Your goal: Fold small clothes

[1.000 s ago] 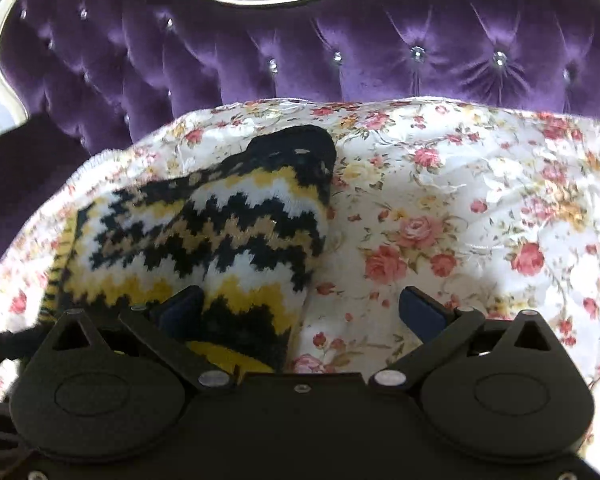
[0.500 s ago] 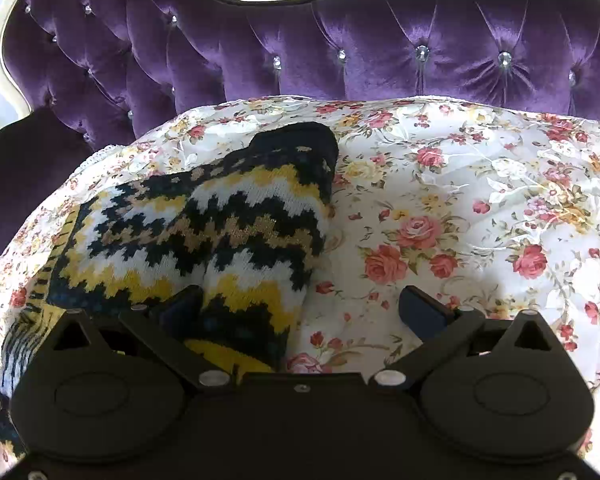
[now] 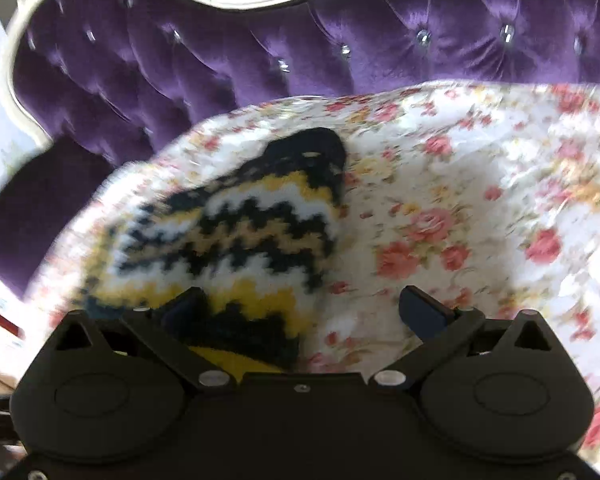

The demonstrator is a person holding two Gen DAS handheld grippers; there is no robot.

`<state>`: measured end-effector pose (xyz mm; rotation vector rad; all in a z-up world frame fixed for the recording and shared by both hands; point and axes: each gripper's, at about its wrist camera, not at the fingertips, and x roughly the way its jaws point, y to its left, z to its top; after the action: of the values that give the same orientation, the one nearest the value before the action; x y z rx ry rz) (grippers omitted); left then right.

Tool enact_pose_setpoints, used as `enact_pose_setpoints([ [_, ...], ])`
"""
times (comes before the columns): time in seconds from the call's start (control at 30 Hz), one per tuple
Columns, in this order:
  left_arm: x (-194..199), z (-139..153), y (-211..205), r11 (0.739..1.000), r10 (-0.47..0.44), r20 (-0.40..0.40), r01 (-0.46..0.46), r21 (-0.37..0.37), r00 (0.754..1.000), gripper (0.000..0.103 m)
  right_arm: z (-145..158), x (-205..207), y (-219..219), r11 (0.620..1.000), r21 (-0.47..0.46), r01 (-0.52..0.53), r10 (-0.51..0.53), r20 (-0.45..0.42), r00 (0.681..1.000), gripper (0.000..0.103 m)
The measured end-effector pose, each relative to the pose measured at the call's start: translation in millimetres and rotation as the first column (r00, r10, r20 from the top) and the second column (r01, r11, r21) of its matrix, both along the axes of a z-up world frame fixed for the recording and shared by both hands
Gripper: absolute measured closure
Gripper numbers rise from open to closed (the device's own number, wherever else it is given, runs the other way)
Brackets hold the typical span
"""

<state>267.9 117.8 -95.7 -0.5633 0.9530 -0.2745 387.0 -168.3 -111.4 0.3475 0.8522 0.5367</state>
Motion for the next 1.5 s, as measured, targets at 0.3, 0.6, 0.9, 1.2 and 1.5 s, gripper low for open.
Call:
enact_pose_setpoints([
  [0.3, 3, -5, -8, 0.970, -0.096, -0.048, 0.082, -0.229, 0.994, 0.056, 3, -22, -10, 0.984, 0.178, -0.030, 0.047, -0.090, 0.995, 0.052],
  [0.6, -58, -11, -44, 0.939, -0.209, -0.056, 0.184, -0.291, 0.976, 0.056, 17, -99, -49, 0.989, 0.142, -0.030, 0.048, -0.125, 0.991, 0.052],
  [0.9, -147, -3, -74, 0.924, -0.295, -0.055, 0.270, -0.272, 0.954, 0.055, 20, -202, -71, 0.991, 0.129, -0.038, 0.054, -0.122, 0.991, 0.050],
  [1.2, -215, -2, -72, 0.920, -0.299, -0.047, 0.275, -0.279, 0.953, 0.055, 11, -281, -82, 0.985, 0.174, -0.010, 0.033, -0.128, 0.991, 0.048],
  [1.5, -255, 7, -78, 0.959, -0.257, 0.043, 0.260, -0.109, 0.965, 0.052, 8, -329, -80, 0.990, 0.139, 0.031, -0.022, -0.067, 0.998, 0.033],
])
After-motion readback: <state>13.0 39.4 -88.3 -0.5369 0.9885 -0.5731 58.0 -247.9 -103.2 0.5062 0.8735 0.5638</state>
